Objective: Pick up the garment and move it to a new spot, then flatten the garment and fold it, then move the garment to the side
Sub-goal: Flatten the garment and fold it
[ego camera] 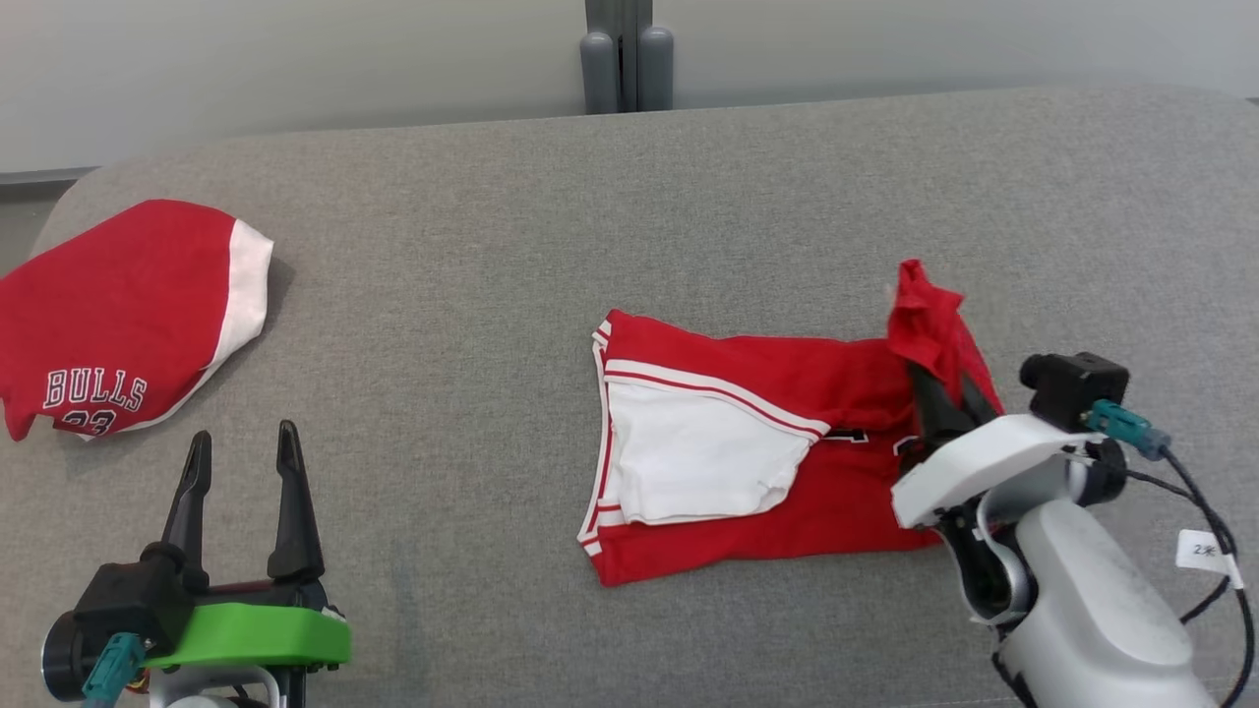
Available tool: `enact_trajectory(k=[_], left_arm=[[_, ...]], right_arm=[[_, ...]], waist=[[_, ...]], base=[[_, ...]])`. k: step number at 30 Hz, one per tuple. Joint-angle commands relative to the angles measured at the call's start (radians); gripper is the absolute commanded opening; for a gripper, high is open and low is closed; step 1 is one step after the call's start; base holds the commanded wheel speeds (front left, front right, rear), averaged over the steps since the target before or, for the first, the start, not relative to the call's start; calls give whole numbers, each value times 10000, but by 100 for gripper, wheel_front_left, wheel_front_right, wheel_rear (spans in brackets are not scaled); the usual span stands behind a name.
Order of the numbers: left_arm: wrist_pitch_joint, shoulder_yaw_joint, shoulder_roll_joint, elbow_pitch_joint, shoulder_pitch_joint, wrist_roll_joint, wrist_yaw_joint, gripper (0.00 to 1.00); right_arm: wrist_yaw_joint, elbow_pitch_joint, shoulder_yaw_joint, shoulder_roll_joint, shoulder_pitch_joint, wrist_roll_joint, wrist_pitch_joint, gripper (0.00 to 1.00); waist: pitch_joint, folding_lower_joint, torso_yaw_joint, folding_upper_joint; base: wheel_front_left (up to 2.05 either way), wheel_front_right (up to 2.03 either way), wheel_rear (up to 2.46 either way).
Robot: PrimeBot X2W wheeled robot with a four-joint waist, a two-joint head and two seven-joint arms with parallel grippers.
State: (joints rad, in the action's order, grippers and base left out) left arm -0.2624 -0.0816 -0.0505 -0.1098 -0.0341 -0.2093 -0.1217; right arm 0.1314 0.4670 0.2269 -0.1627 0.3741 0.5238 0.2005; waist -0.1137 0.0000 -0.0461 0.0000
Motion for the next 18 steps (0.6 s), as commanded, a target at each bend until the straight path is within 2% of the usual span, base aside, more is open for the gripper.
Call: enact_trajectory(k=[1,10,18], left_arm=[[-30,26,-4,-2,89,-115,71,100],[-30,326,-6,-63,-361,-191,66,100],[-30,605,-6,-116,-517,-347,167,100]], right_arm=[[-17,-139,201,178,-45,20,-69,0],[-17,136,1325,995,583,169,-121,0],[-15,796,2617,1114,1152,932,120,0]], waist=[[-40,0,-67,0],[-344,0,-590,0],[-532,0,-1030,0]], base=[[0,0,0],[0,0,0],[0,0,0]])
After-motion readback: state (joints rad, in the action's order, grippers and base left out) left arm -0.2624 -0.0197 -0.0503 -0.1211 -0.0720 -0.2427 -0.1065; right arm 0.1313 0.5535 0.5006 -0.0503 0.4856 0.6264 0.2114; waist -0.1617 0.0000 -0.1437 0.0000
